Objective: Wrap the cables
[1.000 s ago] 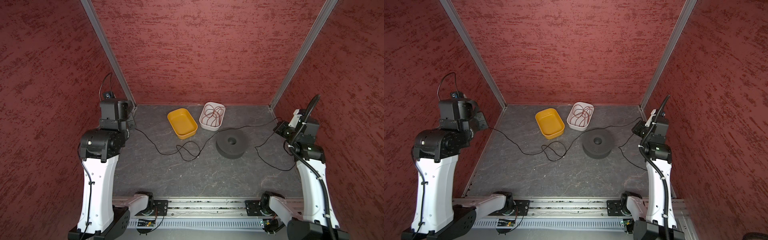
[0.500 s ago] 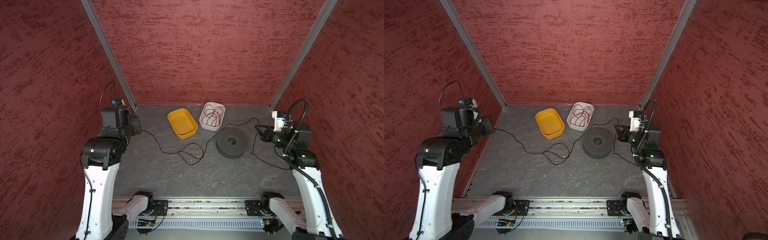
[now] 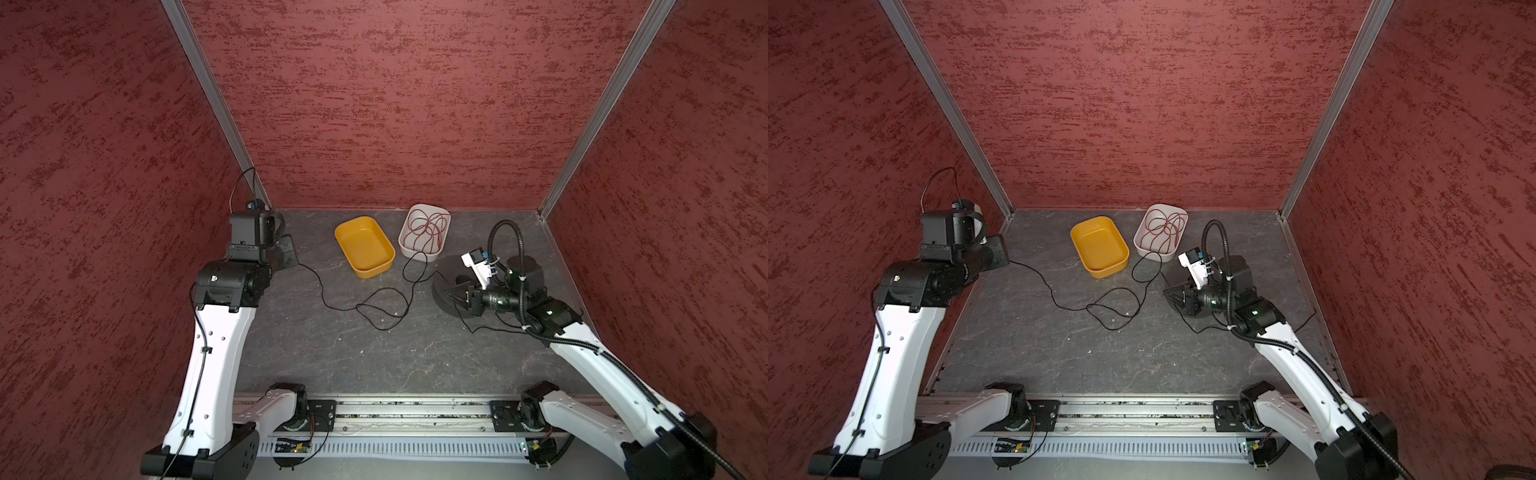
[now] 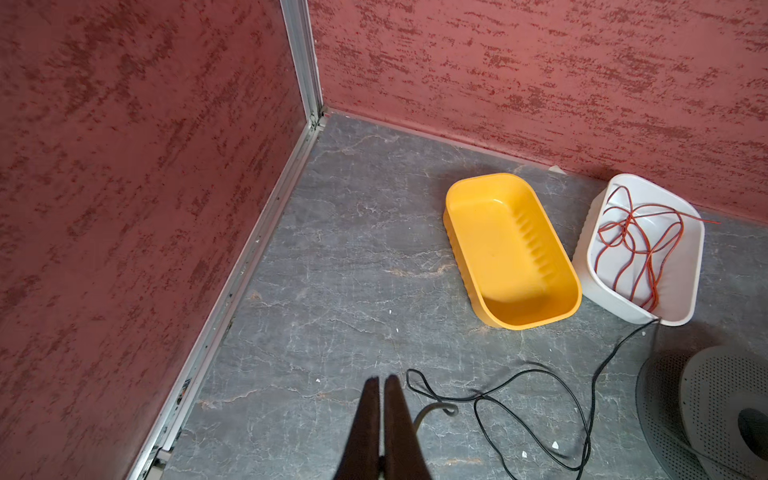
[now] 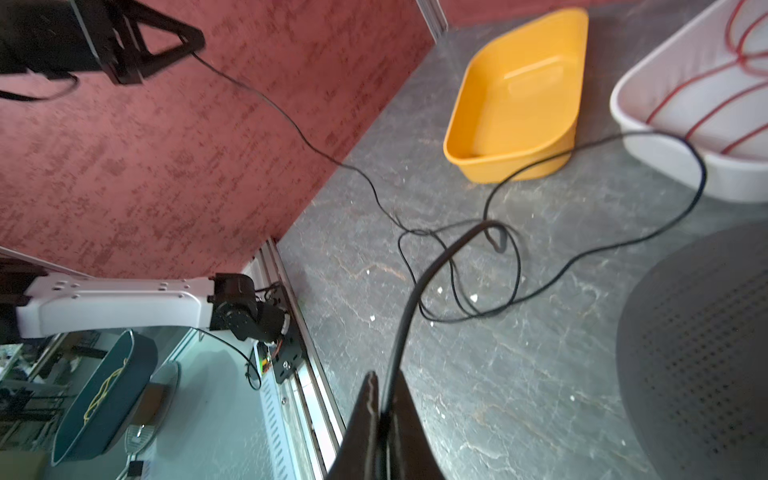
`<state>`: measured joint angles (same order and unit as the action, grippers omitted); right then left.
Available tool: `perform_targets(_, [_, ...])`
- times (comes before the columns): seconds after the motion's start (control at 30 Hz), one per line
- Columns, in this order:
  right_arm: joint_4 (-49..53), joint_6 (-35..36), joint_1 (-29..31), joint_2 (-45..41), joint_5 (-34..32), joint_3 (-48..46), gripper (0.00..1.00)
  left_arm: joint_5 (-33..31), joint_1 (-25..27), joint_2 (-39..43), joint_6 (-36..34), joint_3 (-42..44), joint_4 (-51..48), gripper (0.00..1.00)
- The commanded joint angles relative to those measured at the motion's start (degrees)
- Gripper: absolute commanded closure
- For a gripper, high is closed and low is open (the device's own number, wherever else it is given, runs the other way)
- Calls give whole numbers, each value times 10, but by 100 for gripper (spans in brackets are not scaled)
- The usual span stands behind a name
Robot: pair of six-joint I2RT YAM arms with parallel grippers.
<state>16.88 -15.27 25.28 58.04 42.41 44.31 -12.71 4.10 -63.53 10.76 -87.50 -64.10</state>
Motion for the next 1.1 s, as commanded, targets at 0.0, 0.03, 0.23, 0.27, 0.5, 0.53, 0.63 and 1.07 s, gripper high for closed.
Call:
perform_targets(0.0, [-11, -14, 40, 26, -43, -18, 86, 39, -6, 5, 12, 15, 33, 97])
perform_targets(0.03, [-4, -22, 49, 36, -62, -22, 86, 49, -6, 5, 14, 22, 39, 97])
perform_targets(0.23, [-7, -86, 53, 48, -154, -77, 59, 126, -6, -5, 27, 59, 73, 97])
perform_targets(0.27, [-18, -97, 51, 39, -163, -86, 50, 136, -6, -8, 28, 66, 79, 97])
perform_targets(0.5, [-68, -133, 14, -9, -205, -104, 31, 248, 17, -17, 54, 121, 133, 97])
perform_targets(0.53, [-75, -124, 14, -9, -206, -98, 29, 250, 30, -20, 57, 128, 141, 97])
perform_targets(0.63, [-120, -89, 15, -1, -172, -85, 23, 236, 77, -32, 64, 137, 156, 97])
perform_targets(1.07, [-346, 45, 112, 100, -171, -31, 22, 323, 168, -95, 126, 86, 196, 97])
